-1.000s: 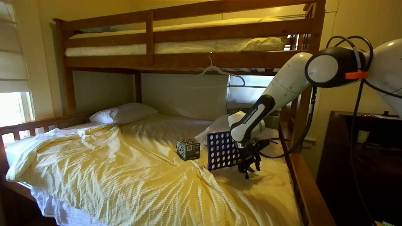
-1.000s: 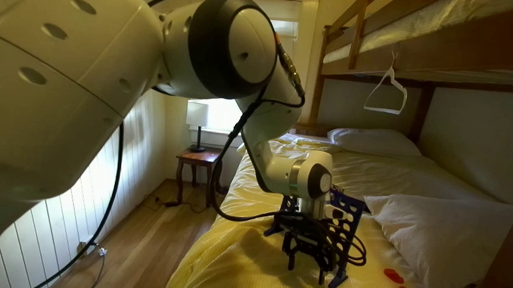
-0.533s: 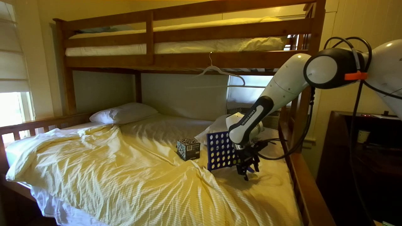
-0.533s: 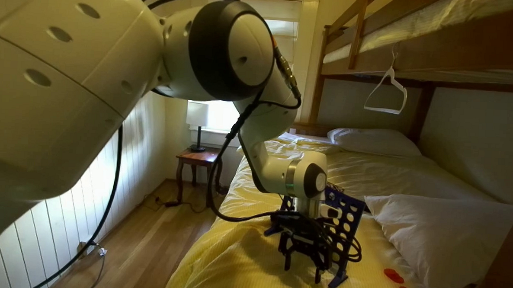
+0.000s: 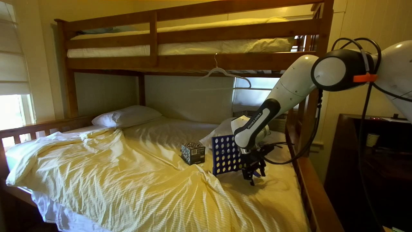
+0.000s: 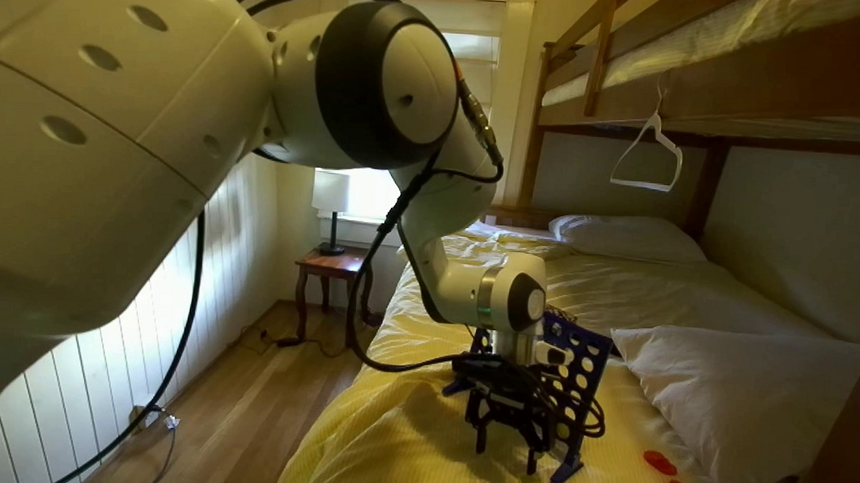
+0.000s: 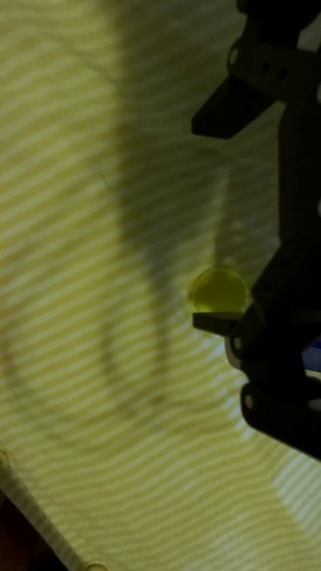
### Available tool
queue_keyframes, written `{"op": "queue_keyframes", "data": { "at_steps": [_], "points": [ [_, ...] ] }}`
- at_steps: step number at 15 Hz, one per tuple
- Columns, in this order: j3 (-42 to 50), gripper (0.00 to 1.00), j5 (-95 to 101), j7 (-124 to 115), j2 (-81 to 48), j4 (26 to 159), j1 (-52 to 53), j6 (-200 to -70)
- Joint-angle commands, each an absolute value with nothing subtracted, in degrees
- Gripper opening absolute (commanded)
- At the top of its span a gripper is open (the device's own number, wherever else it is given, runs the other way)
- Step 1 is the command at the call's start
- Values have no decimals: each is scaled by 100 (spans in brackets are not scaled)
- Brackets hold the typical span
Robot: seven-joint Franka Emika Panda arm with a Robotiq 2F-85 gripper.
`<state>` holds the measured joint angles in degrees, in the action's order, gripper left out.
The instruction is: Put the yellow chip inside the gameboard.
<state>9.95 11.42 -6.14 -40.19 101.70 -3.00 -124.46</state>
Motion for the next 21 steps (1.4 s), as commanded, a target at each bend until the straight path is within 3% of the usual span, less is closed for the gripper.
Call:
{"op": "queue_keyframes", "data": {
  "at_steps": [1, 14, 19, 20, 21],
  "points": [
    [1117, 100, 1403, -863, -3912, 10351, -180, -12557],
    [1488, 99, 2029, -1512, -3940, 10714, 61, -13219],
    [1580, 56, 2237, -1679, -4023, 10729, 177, -13523],
    [1598, 70, 2293, -1697, -4053, 10712, 210, -13599],
    [1626, 74, 2348, -1728, -4067, 10712, 247, -13678]
  ]
}}
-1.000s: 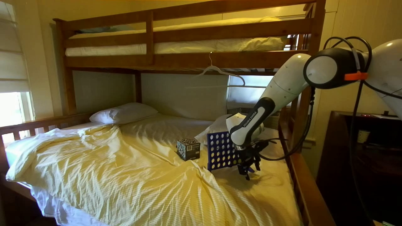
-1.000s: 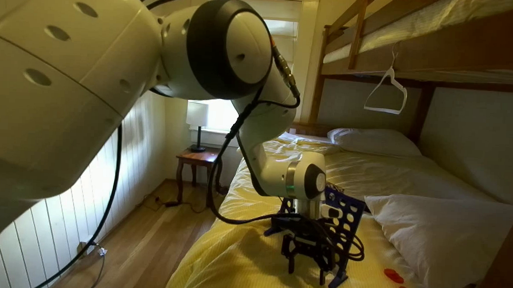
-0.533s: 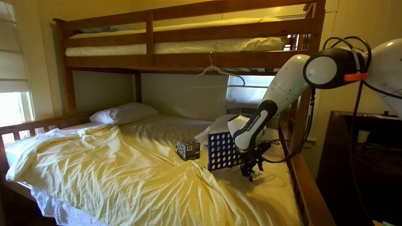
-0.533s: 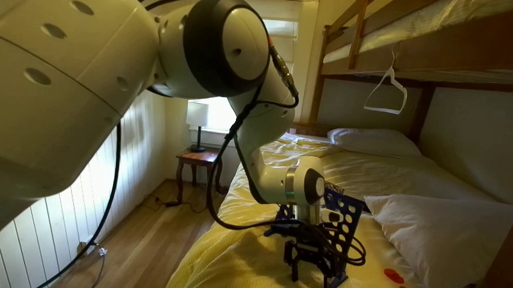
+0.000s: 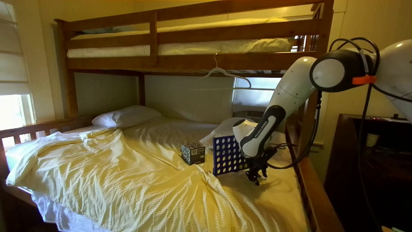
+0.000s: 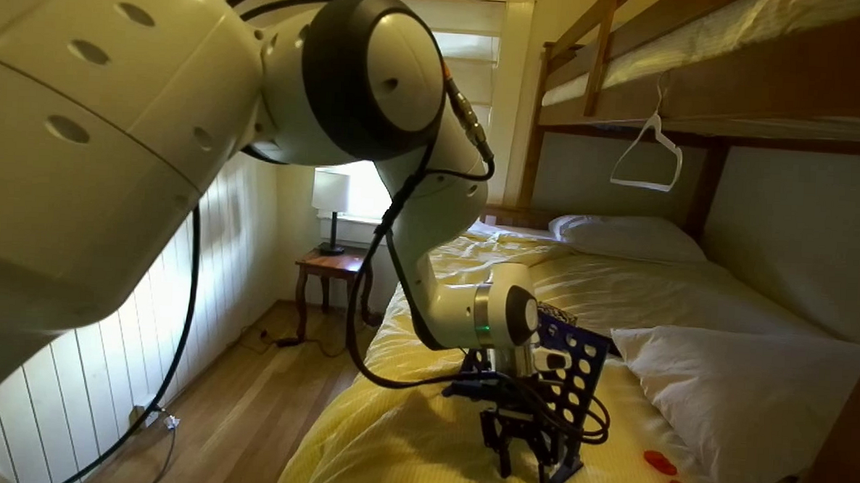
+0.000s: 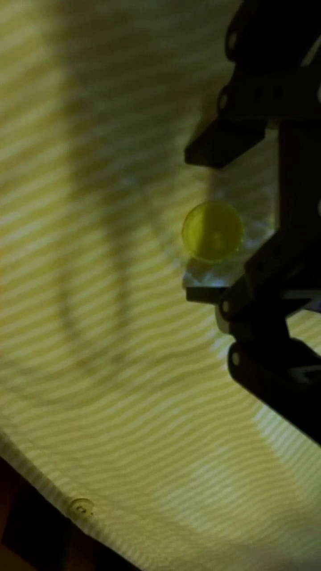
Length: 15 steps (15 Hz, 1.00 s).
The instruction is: Put the yellow chip inside the gameboard.
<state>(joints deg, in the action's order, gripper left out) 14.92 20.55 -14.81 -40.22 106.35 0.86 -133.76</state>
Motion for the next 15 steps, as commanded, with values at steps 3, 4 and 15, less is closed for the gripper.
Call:
{"op": "queue_keyframes", "data": {
  "at_steps": [3, 4, 15],
  "points": [
    [1703, 52, 2500, -1819, -4117, 10722, 329, -13873],
    [1717, 45, 2526, -1823, -4126, 10732, 347, -13928],
    [1755, 76, 2464, -1760, -4126, 10737, 380, -13825]
  ]
}}
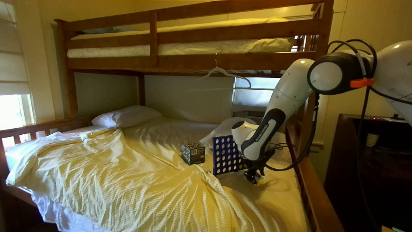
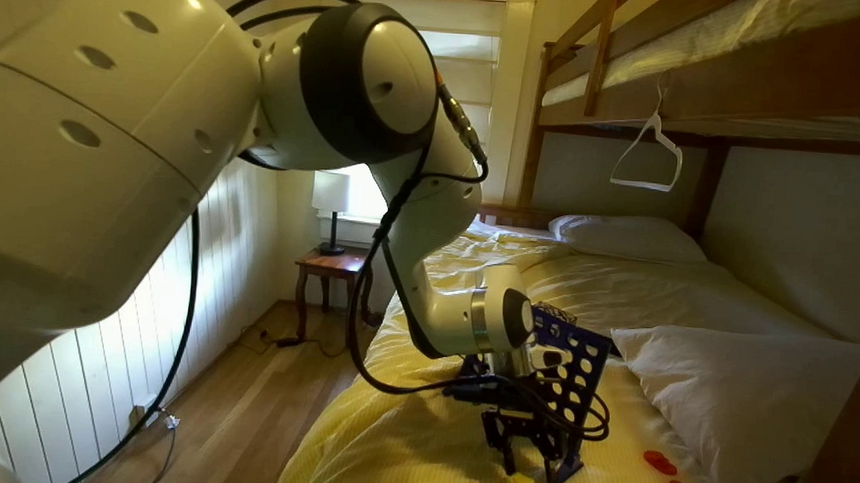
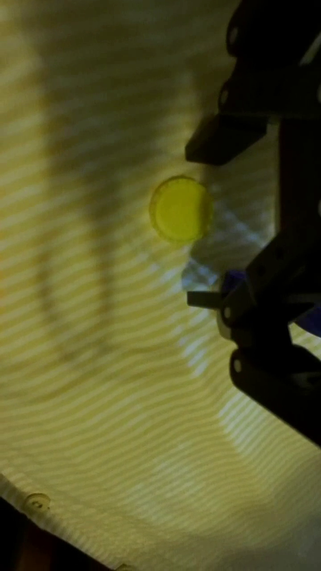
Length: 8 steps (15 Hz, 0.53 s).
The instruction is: Put the yellow chip inside the gameboard.
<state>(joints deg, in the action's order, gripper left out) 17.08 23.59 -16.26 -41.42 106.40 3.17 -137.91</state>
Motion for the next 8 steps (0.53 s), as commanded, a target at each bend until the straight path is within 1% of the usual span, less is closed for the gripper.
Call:
{"op": "queue_keyframes", "data": {
  "at_steps": [1, 2, 4, 5, 7, 8],
  "points": [
    [1749, 55, 2441, -1760, -4112, 10733, 379, -13789],
    [1740, 51, 2429, -1754, -4109, 10727, 379, -13764],
    [1724, 38, 2407, -1757, -4103, 10714, 392, -13699],
    [1705, 29, 2387, -1738, -4097, 10711, 388, -13659],
    [1632, 24, 2317, -1666, -4064, 10708, 356, -13517],
    [1610, 26, 2298, -1671, -4044, 10718, 349, -13476]
  ]
}}
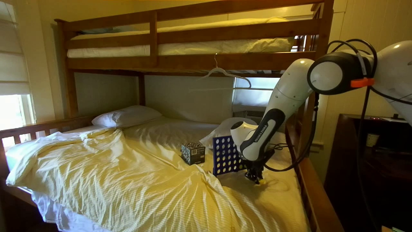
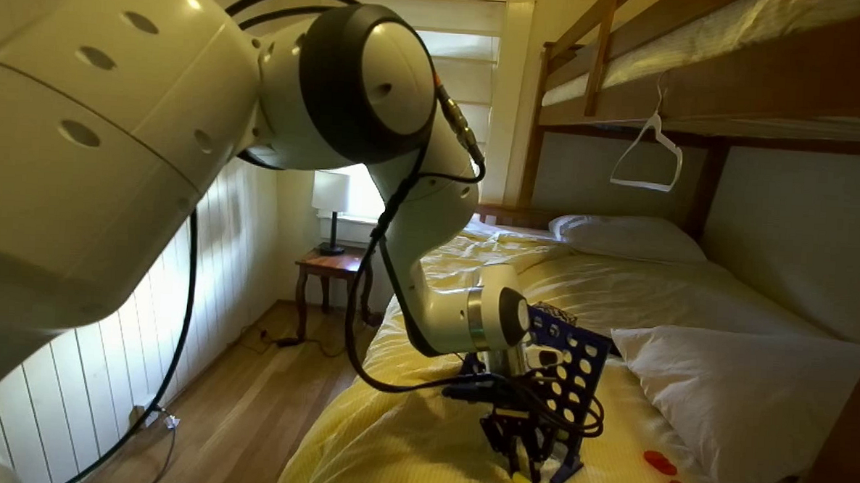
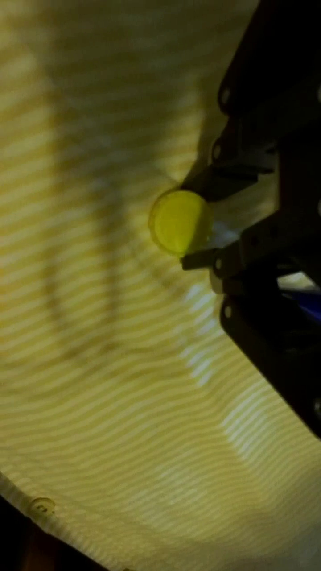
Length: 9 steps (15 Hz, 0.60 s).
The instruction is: Put the yellow chip inside the gameboard.
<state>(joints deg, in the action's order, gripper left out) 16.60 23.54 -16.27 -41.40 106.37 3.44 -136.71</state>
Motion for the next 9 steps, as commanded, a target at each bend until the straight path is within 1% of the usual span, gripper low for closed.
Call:
{"op": "queue_keyframes", "data": {
  "at_steps": [1, 3, 4, 5, 6, 8, 9],
  "points": [
    [1595, 31, 2289, -1662, -4030, 10723, 341, -13442],
    [1572, 28, 2247, -1672, -4014, 10723, 328, -13349],
    [1566, 22, 2241, -1677, -4010, 10723, 323, -13306],
    [1556, 23, 2231, -1679, -4004, 10719, 317, -13254],
    [1533, 47, 2205, -1659, -3983, 10729, 300, -13207],
    [1504, 49, 2168, -1643, -3943, 10762, 275, -13179],
    [1496, 56, 2164, -1634, -3918, 10784, 267, -13173]
  ]
}}
